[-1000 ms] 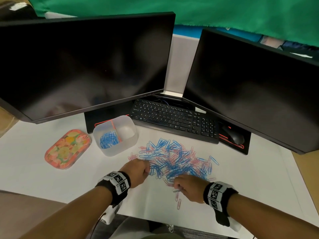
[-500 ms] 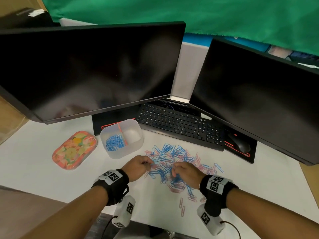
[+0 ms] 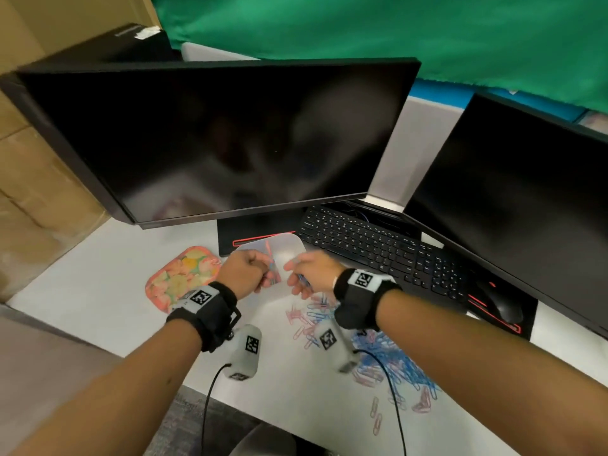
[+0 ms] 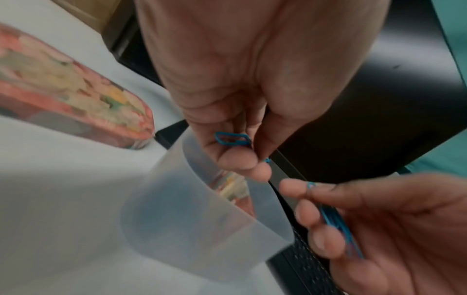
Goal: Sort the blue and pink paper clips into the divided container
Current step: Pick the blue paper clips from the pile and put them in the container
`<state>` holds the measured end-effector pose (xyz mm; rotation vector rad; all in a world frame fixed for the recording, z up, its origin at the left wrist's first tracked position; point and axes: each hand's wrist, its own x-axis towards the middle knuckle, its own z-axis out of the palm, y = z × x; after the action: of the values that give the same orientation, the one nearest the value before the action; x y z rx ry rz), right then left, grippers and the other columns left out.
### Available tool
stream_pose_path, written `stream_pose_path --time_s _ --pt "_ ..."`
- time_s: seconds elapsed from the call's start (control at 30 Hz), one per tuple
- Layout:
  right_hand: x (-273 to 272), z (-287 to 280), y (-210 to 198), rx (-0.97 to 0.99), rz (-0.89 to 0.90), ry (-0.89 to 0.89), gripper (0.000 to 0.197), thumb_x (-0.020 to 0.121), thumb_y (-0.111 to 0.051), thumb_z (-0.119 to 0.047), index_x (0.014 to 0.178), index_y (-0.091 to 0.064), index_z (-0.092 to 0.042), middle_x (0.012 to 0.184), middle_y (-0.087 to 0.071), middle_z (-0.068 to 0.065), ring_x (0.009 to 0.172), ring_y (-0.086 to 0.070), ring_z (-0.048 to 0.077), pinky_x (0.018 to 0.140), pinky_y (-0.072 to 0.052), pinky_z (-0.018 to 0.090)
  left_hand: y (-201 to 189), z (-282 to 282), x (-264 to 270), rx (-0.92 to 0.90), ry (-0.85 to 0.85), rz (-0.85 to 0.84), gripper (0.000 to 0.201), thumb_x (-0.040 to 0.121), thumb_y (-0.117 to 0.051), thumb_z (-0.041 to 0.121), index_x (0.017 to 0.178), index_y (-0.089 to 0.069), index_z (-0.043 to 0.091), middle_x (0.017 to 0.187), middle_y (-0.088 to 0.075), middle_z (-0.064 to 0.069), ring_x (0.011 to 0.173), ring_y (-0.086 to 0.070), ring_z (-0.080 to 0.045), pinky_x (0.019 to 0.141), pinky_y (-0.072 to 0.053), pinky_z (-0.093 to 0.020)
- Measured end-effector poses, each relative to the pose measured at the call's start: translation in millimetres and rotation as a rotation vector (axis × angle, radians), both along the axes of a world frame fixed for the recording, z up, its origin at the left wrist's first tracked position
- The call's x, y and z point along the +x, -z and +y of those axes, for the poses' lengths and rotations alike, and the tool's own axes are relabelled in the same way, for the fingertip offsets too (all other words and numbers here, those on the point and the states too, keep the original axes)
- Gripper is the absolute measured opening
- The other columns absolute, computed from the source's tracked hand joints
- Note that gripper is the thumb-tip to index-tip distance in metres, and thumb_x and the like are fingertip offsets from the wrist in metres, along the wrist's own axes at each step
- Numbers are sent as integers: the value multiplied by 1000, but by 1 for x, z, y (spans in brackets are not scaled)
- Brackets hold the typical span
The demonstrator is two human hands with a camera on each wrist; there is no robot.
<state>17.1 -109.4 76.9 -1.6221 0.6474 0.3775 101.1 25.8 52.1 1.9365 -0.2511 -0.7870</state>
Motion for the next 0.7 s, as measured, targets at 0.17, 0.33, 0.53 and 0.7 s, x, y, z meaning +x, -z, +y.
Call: stream_pose_path --time_s 0.17,0.33,0.53,0.7 --pt "41 14 -7 10 52 31 19 94 -37 7 89 -53 -3 70 -56 11 64 -58 25 73 -55 40 8 1 25 137 -101 49 18 89 -48 -7 97 -61 3 71 -66 -14 49 -65 -18 55 -59 -28" --pt "55 14 -2 -46 46 63 18 92 -44 0 84 -57 -11 83 -56 11 81 -58 25 91 -54 44 10 3 32 267 -63 -74 22 86 -54 2 105 -64 8 102 -68 -13 92 -68 -28 88 -56 -38" --pt "26 -4 0 -66 6 131 27 94 -41 2 113 -60 4 111 -63 29 104 -64 38 95 -51 43 -1 -5 10 318 52 -332 29 89 -52 4 113 -61 17 108 -61 -2 97 -60 -21 75 -46 -23" --pt "-42 -34 22 -422 -17 -28 19 90 -51 -8 93 -69 -14 83 -69 0 72 -65 14 66 -54 28 4 -18 -28 198 388 -532 21 84 -53 7 87 -67 23 83 -64 6 74 -57 -13 76 -49 -23"
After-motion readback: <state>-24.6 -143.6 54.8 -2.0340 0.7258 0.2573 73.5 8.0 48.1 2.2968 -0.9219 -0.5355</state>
